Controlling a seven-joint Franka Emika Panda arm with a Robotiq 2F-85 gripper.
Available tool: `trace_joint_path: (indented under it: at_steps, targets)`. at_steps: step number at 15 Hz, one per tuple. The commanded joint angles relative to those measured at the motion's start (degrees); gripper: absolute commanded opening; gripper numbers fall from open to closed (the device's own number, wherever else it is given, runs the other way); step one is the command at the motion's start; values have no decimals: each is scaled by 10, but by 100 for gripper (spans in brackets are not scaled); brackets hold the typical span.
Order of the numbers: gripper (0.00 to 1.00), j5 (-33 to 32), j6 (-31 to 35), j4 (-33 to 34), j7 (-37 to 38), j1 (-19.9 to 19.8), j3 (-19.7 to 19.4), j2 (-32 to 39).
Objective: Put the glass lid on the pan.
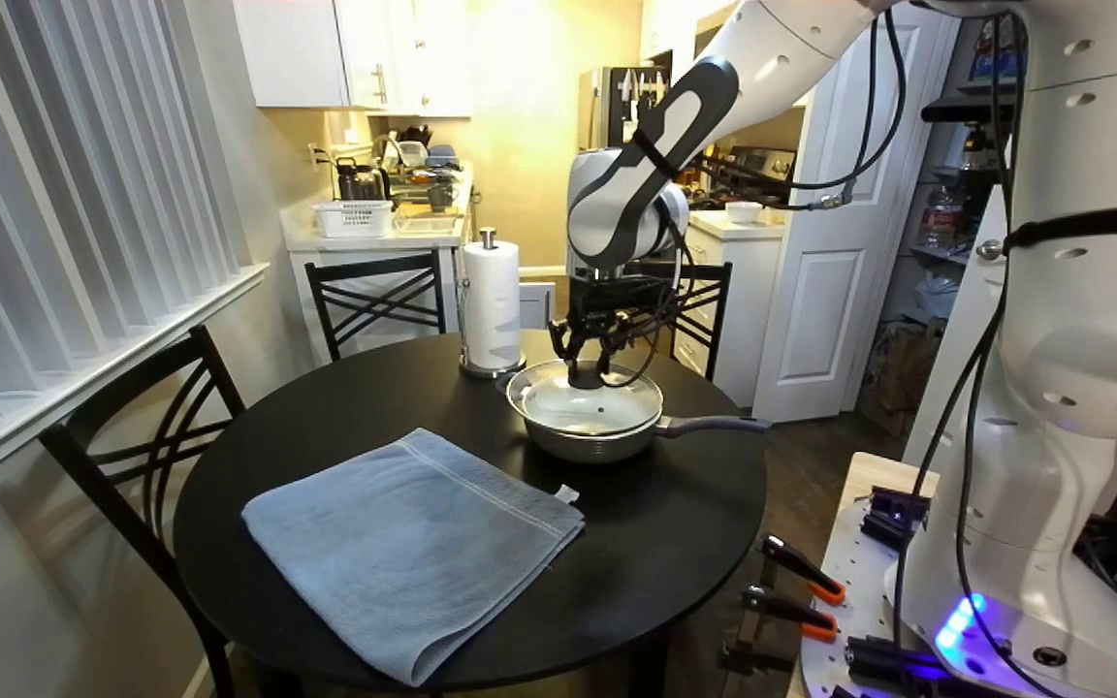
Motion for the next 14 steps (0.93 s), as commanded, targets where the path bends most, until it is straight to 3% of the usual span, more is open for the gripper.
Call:
trace_joint_path:
  at_steps: [1,5,14]
  targets:
    - [32,32,-3,-21,10,-22,-5,-19]
    - [32,65,-4,-22,13,-43,-16,-21]
    - [32,-24,5,15,119,-26,-35,4]
